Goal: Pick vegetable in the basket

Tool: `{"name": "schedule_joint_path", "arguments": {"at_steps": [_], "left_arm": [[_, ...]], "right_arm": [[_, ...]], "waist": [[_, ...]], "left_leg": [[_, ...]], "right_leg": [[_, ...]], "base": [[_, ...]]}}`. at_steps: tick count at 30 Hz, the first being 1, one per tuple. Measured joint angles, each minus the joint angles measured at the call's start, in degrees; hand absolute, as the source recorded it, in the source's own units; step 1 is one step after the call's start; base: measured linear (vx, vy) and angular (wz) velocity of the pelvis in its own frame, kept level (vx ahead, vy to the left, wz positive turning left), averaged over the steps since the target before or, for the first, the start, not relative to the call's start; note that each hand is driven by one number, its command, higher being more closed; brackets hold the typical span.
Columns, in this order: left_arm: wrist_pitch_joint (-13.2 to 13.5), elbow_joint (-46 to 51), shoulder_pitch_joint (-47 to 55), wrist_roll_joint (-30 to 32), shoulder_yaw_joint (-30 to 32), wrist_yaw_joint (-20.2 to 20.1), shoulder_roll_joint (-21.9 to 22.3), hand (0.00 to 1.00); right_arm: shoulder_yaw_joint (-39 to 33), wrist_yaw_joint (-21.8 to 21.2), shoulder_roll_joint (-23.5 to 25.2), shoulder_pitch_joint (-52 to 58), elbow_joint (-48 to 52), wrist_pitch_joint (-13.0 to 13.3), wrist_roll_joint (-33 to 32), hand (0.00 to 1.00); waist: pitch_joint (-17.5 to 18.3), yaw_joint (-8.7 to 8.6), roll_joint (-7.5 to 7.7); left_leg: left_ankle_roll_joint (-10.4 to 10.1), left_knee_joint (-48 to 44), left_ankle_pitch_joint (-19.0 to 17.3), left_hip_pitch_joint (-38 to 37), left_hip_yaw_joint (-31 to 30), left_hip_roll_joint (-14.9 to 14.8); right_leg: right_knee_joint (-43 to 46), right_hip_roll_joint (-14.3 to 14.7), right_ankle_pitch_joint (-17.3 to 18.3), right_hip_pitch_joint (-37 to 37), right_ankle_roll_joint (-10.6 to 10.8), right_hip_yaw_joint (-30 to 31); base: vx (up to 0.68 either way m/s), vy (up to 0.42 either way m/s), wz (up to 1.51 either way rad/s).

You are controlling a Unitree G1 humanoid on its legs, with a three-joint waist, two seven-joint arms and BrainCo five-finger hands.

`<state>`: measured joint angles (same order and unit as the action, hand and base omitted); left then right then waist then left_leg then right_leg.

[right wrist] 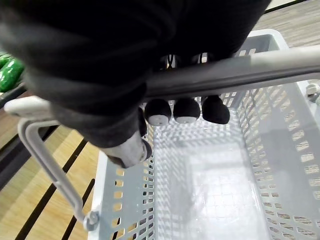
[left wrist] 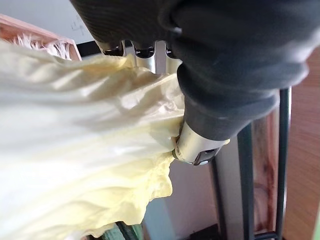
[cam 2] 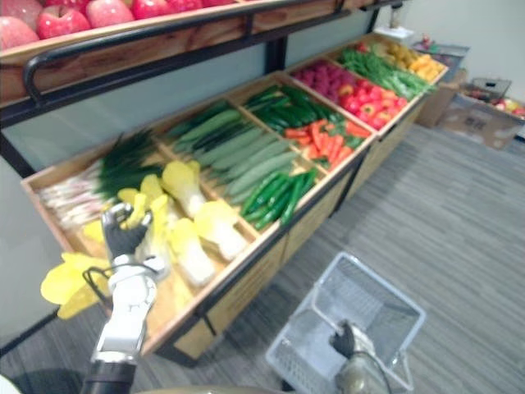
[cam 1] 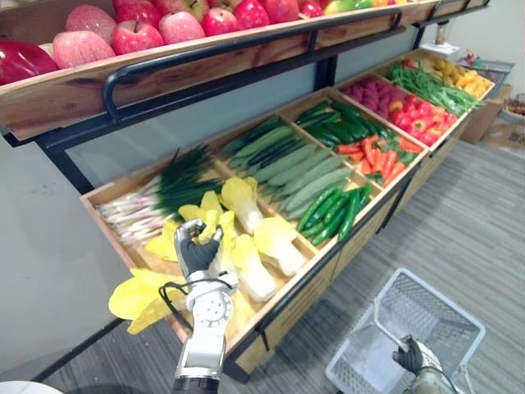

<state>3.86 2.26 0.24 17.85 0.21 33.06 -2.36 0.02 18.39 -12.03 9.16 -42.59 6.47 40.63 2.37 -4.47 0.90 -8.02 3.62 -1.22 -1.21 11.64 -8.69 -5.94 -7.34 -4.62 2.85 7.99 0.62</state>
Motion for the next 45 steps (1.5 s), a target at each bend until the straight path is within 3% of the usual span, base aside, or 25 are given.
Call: {"name": "schedule_joint_path", "arguments": {"at_steps": [15, 27, 37, 45], "left_arm": [[1.2, 6.6, 0.0, -4.2, -7.6, -4.4, 0.1, 1.0], [1.3, 5.4, 0.0, -6.1, -15.6, -7.6, -0.1, 1.0], [1.3, 1.2, -0.4, -8.0, -23.1, -11.4, -0.1, 1.0], [1.3, 1.2, -1.2, -10.1, -28.2, -14.5, 0.0, 1.0]], "right_arm": [[2.0, -0.2, -0.4, -0.8, 0.0, 0.0, 0.0, 1.0], [4.5, -0.7, -0.5, -2.5, 0.0, -0.1, -0.4, 1.0], [4.8, -3.1, -0.4, -5.2, 0.3, -2.4, -10.0, 1.0], [2.5, -6.0, -1.4, -9.1, 2.0, -3.6, -16.0, 1.0]], "waist": [[0.1, 0.08, -0.27], [-0.2, 0.06, 0.26], [-0.2, 0.11, 0.37], [-0.7, 0.1, 1.99]], "left_leg": [[0.0, 0.1, 0.0, 0.0, 0.7, -0.1], [0.0, -0.1, 0.0, 0.0, 0.9, 0.0], [0.1, 0.2, 0.1, 0.0, 1.4, 0.0], [0.1, 0.1, 0.1, -0.2, 1.9, 0.1]], "right_leg": [[0.2, 0.1, -0.2, 0.6, 0.0, 1.0], [0.9, 0.1, -0.2, 0.9, 0.0, 1.3], [0.1, 0.2, -0.7, 0.9, 0.0, 1.6], [0.2, 0.2, -0.9, 1.1, 0.2, 2.5]], "base": [[0.0, -0.006, -0.02], [0.0, -0.002, -0.01], [0.01, -0.005, -0.02], [0.0, -0.007, -0.02]]}}
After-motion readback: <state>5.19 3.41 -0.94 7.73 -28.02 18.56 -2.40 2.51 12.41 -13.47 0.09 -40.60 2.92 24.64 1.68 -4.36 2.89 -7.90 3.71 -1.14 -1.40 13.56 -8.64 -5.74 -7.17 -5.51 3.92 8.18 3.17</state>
